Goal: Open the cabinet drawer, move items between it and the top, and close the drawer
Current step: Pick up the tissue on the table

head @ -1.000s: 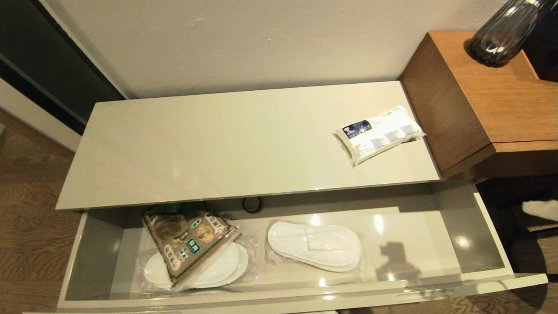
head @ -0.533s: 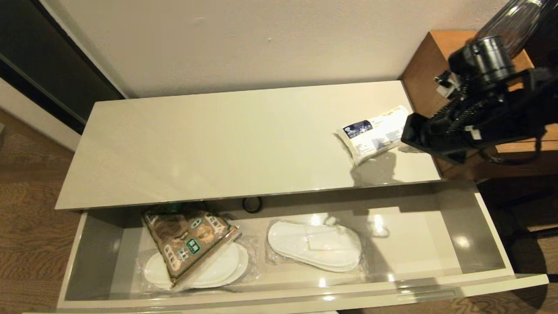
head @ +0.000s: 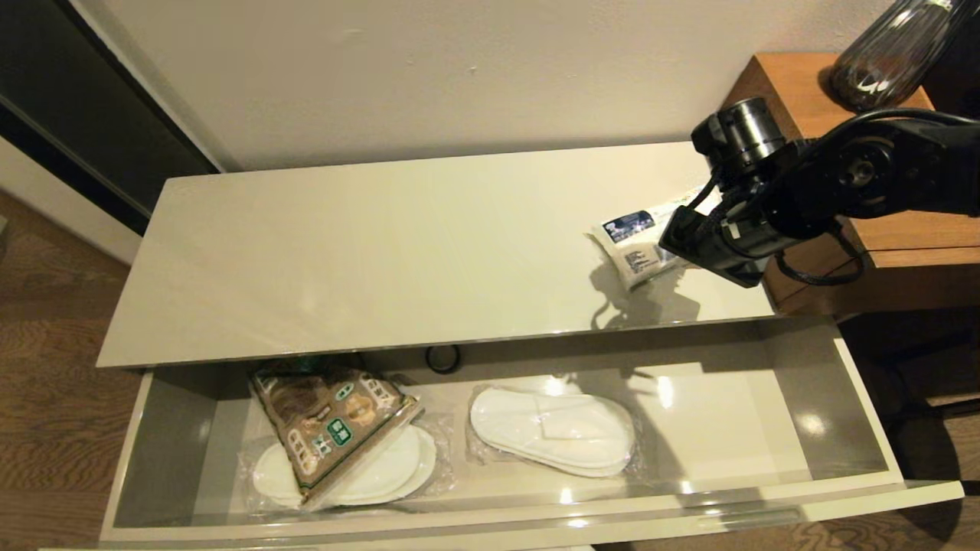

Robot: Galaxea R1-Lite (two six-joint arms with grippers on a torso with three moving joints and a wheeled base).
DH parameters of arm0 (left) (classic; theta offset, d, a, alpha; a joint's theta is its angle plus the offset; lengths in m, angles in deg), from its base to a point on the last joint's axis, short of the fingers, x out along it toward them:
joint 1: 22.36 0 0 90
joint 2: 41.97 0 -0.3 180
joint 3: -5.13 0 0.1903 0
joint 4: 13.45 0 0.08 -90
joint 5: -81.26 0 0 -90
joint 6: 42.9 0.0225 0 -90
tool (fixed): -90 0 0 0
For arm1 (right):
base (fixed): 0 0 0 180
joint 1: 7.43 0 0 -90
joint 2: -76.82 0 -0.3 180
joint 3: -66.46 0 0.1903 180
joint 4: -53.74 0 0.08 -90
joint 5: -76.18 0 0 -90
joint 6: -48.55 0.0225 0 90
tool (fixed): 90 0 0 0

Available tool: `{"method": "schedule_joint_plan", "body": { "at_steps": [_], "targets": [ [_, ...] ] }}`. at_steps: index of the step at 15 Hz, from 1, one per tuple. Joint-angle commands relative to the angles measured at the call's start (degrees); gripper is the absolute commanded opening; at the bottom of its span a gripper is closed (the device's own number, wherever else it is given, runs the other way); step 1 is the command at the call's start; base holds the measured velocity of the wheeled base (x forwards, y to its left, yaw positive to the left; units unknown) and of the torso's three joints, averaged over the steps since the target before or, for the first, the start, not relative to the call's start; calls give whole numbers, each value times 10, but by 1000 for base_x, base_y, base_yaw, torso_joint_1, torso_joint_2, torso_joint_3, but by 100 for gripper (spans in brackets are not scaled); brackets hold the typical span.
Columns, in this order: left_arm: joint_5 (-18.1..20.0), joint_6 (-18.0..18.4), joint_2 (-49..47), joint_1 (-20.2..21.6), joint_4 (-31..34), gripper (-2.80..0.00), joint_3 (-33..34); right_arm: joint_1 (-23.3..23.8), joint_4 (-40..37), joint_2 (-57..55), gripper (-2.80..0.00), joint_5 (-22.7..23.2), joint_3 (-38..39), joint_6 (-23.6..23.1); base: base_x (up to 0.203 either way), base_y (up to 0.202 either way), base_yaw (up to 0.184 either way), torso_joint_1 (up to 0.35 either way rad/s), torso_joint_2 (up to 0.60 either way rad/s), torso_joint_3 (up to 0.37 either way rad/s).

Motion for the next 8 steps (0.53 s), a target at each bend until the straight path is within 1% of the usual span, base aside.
{"method": "schedule_joint_plan", "body": {
  "at_steps": [1,2,4,5,8],
  "targets": [
    [0,-1,-1,0,0,-280,0,0,-3,-7,-280,-3,-21,2,0,0,0,0,0,0],
    [0,-1,-1,0,0,-280,0,0,-5,-18,-280,-5,-37,2,0,0,0,0,0,0],
    [0,0,-1,0,0,-280,0,0,-14,-29,-280,-41,-46,-1,0,0,0,0,0,0],
    [0,-1,-1,0,0,-280,0,-1,-12,-28,0,-50,-40,-3,0,0,0,0,0,0],
    [0,-1,-1,0,0,-280,0,-2,-6,-25,0,-54,-46,-5,0,0,0,0,0,0]
  ]
}}
